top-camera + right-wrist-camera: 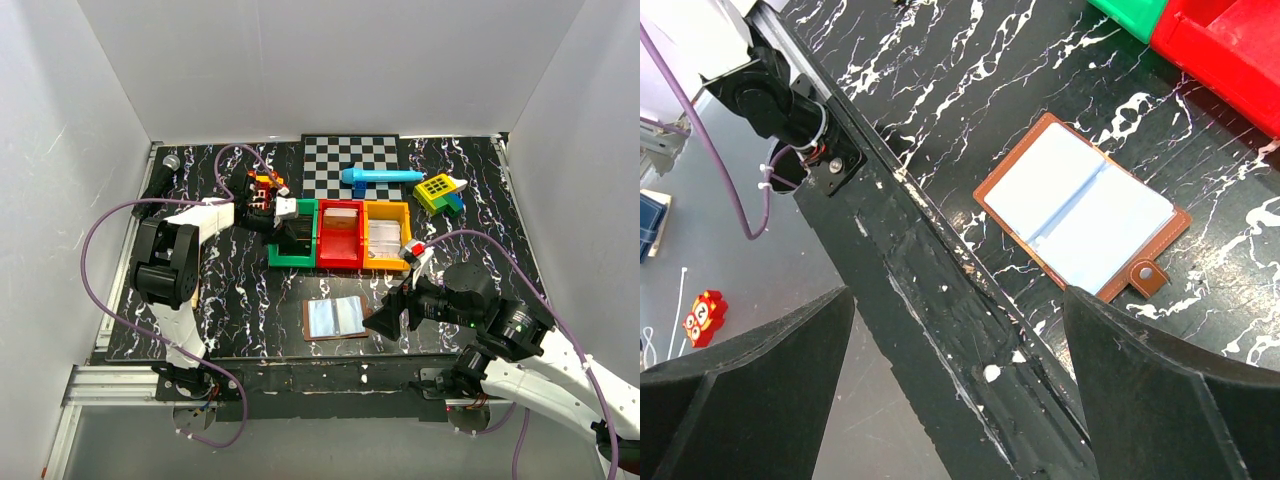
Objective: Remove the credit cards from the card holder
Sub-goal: Place the credit card in the storage box.
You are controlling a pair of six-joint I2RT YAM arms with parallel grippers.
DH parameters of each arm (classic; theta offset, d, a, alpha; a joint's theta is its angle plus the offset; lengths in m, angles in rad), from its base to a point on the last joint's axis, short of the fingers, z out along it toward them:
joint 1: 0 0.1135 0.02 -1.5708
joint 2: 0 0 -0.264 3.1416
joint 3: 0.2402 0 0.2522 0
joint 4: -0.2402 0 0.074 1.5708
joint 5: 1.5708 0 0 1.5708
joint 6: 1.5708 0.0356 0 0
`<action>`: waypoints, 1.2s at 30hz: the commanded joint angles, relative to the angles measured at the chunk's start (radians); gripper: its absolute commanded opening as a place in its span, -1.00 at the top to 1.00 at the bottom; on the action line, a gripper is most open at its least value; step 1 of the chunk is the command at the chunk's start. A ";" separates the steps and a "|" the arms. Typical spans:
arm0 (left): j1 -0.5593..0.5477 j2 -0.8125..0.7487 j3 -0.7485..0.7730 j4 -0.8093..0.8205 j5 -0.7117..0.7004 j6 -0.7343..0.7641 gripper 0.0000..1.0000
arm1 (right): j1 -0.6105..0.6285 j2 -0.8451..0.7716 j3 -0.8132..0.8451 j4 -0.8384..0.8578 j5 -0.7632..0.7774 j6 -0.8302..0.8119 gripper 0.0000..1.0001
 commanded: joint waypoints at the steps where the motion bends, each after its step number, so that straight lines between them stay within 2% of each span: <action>1: 0.006 0.022 0.025 0.006 -0.087 0.011 1.00 | 0.001 0.000 0.000 0.045 0.004 -0.012 -0.87; 20: 0.006 0.042 0.050 0.058 -0.125 -0.063 1.00 | 0.001 0.018 -0.008 0.062 -0.002 -0.009 -0.88; 24: 0.008 0.034 0.039 0.073 -0.131 -0.072 0.85 | 0.001 0.018 -0.008 0.063 -0.003 -0.012 -0.88; 36: 0.006 0.013 0.013 0.090 -0.134 -0.083 0.75 | 0.001 0.017 -0.011 0.066 -0.006 -0.010 -0.88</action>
